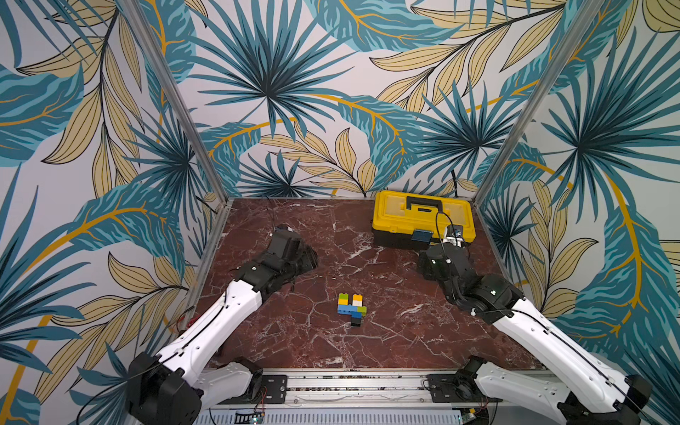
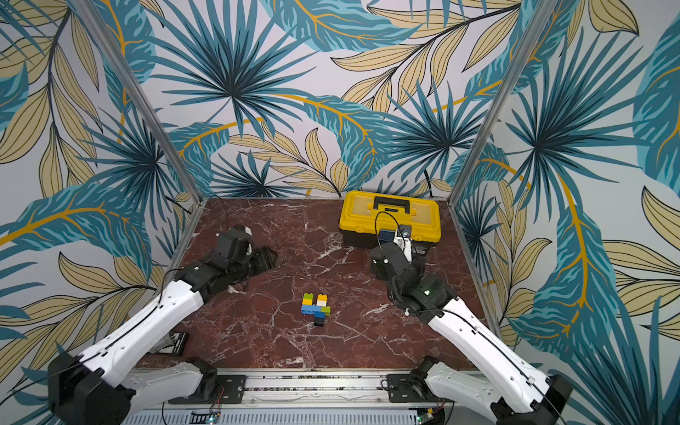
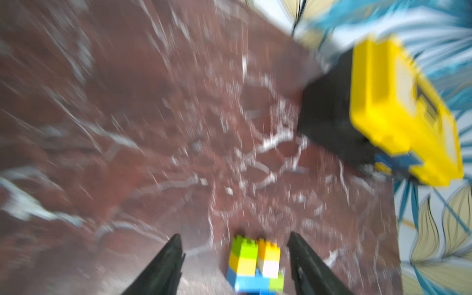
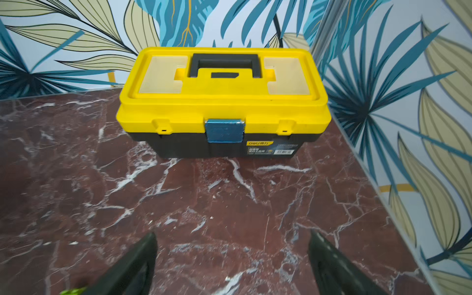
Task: Assemble the number 4 with lego
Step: Place the lego brick at the center of the board, then reset both arms
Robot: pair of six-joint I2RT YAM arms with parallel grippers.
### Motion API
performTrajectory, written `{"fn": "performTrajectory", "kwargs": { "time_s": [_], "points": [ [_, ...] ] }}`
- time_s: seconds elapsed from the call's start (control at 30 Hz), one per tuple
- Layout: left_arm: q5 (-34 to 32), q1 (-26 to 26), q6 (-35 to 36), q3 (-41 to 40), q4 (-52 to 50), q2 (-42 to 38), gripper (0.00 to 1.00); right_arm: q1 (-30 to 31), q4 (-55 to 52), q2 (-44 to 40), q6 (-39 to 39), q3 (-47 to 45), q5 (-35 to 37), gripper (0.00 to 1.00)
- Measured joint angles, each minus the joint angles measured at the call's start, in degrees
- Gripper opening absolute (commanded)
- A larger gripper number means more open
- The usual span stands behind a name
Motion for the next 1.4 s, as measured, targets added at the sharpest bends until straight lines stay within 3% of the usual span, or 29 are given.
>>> {"fn": "performTrajectory", "kwargs": {
  "time_s": [0.03, 0.13, 0.3, 0.33, 0.47, 0.57, 0.67, 0.87, 0.97, 1.03, 1.4],
  "points": [
    [-3.2, 1.0, 2.0, 0.5, 0.7, -1.2, 0.63, 0.0, 1.8, 0.0, -1.4, -2.4, 1.6, 0.99],
    [-12.7, 2.6, 8.4, -0.1, 4.9, -2.7, 0.80, -1.4, 5.0, 0.9, -3.3, -7.9, 5.8, 0.99],
    [-27.2, 6.1, 19.4, -12.2, 26.1, -1.4, 0.90, -8.0, 15.3, 1.4, -5.9, -16.7, 11.5, 0.99],
    [-29.9, 7.7, 21.1, -15.4, 31.2, 0.6, 1.00, -9.7, 17.6, 2.1, -5.9, -18.9, 13.0, 0.99],
    [-37.7, 13.9, 25.5, -21.5, 42.6, 12.2, 1.00, -16.0, 27.0, 6.1, -5.7, -25.4, 17.7, 0.99],
    [-40.5, 16.8, 29.7, -24.2, 50.1, 19.4, 1.00, -21.2, 40.4, 8.7, -9.7, -31.9, 16.8, 0.99],
    [-38.3, 19.0, 33.5, -27.5, 56.7, 21.0, 1.00, -26.7, 52.8, 11.2, -14.6, -36.2, 10.0, 0.99],
    [-22.3, 24.3, 35.6, -32.3, 70.8, 19.3, 1.00, -37.1, 75.1, 18.4, -17.7, -38.1, -10.3, 0.99],
    [-14.0, 24.7, 37.9, -35.6, 80.3, 23.1, 1.00, -38.7, 84.1, 24.9, -19.8, -38.2, -20.8, 0.99],
    [-11.4, 24.6, 38.3, -36.4, 80.7, 24.2, 1.00, -38.4, 87.5, 28.4, -20.8, -38.1, -25.6, 0.99],
    [-7.6, 24.6, 39.3, -36.9, 88.8, 24.7, 1.00, -38.4, 90.0, 28.3, -22.4, -37.0, -33.5, 0.99]
  ]
}}
